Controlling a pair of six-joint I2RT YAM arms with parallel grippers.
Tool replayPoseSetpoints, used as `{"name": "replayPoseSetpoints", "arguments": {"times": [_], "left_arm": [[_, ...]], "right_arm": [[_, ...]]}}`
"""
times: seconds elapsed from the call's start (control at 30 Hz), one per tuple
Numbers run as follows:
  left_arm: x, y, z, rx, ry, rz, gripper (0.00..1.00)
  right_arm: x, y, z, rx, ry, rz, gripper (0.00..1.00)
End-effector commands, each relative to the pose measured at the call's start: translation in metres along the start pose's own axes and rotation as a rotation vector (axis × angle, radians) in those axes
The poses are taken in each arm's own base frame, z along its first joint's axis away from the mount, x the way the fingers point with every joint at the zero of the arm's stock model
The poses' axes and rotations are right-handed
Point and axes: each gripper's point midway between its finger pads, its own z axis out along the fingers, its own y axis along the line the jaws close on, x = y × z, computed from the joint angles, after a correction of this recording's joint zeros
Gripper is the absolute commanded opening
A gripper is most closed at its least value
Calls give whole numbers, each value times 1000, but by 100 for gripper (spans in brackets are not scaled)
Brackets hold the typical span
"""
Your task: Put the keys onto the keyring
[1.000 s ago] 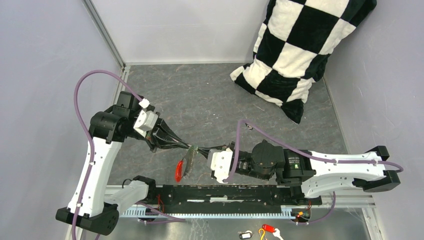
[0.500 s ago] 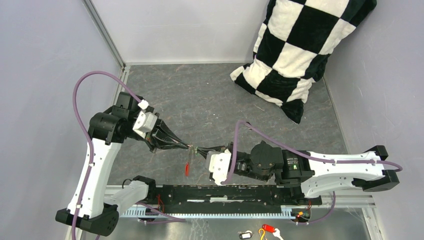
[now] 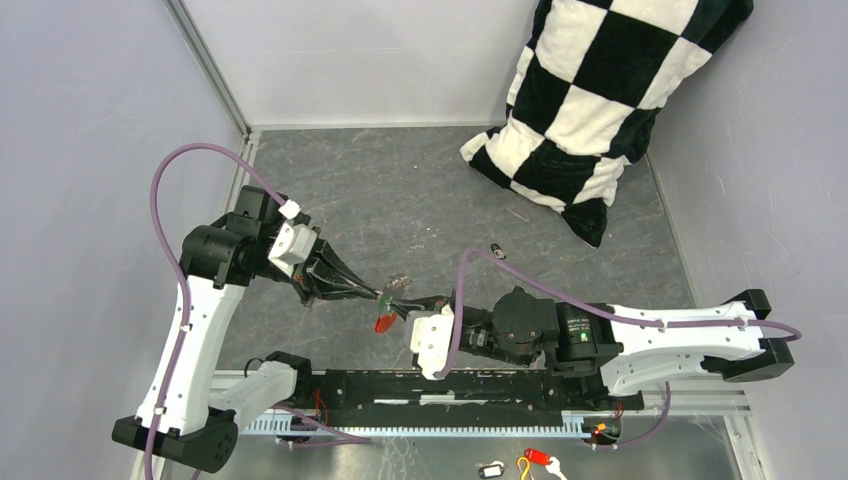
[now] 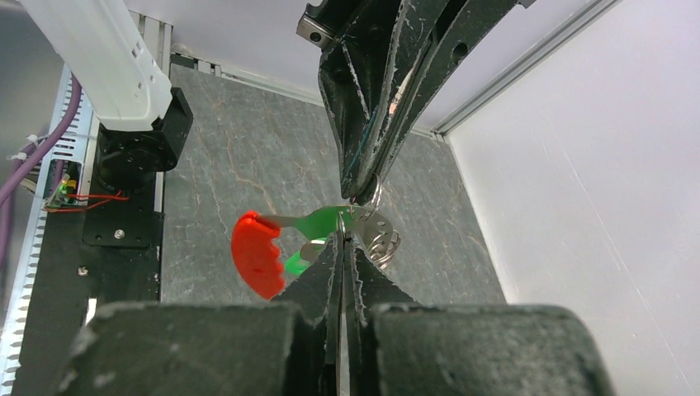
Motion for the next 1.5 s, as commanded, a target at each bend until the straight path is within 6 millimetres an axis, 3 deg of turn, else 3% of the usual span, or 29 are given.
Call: {"name": "replayPoseSetpoints", "arguments": {"times": [0.0, 1.47], "left_arm": [[-16, -7, 2, 32, -84, 56, 2], [-12, -9, 2, 31, -84, 65, 2]], "right_arm": [[-17, -14, -3, 50, -41, 5, 0], [-24, -26, -6, 96, -55, 12, 0]]}}
